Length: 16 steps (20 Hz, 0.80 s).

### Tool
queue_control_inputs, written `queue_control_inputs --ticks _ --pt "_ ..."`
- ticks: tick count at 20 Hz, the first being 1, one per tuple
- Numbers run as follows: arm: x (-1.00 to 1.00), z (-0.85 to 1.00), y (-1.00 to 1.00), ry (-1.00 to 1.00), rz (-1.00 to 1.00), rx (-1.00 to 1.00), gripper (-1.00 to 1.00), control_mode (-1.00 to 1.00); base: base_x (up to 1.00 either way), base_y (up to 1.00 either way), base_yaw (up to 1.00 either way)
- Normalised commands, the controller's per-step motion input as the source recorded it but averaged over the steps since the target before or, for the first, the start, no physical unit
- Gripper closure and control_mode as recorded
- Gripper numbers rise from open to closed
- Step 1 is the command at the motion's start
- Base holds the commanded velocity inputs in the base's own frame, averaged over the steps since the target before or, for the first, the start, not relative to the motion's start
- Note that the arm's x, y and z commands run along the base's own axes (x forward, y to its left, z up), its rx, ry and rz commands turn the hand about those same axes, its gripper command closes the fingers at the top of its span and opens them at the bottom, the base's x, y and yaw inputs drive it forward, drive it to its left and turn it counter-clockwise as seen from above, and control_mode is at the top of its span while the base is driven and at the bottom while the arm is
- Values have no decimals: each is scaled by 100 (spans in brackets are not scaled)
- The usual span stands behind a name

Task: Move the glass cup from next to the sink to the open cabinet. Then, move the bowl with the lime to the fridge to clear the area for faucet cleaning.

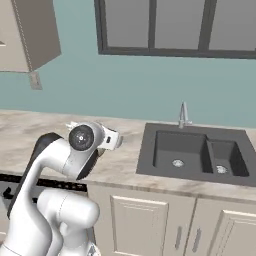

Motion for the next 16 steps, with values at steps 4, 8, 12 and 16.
queue_control_inputs --ticks 4,8,12,16 --pt "0 0 0 0 0 0 -100 100 85 82 0" --pt "76 -16 1 30 10 -3 -100 -100 0 0 0" --pt "63 -43 -16 87 6 -2 -100 -100 0 0 0" --pt "24 -49 -65 59 0 8 -100 -100 0 0 0"
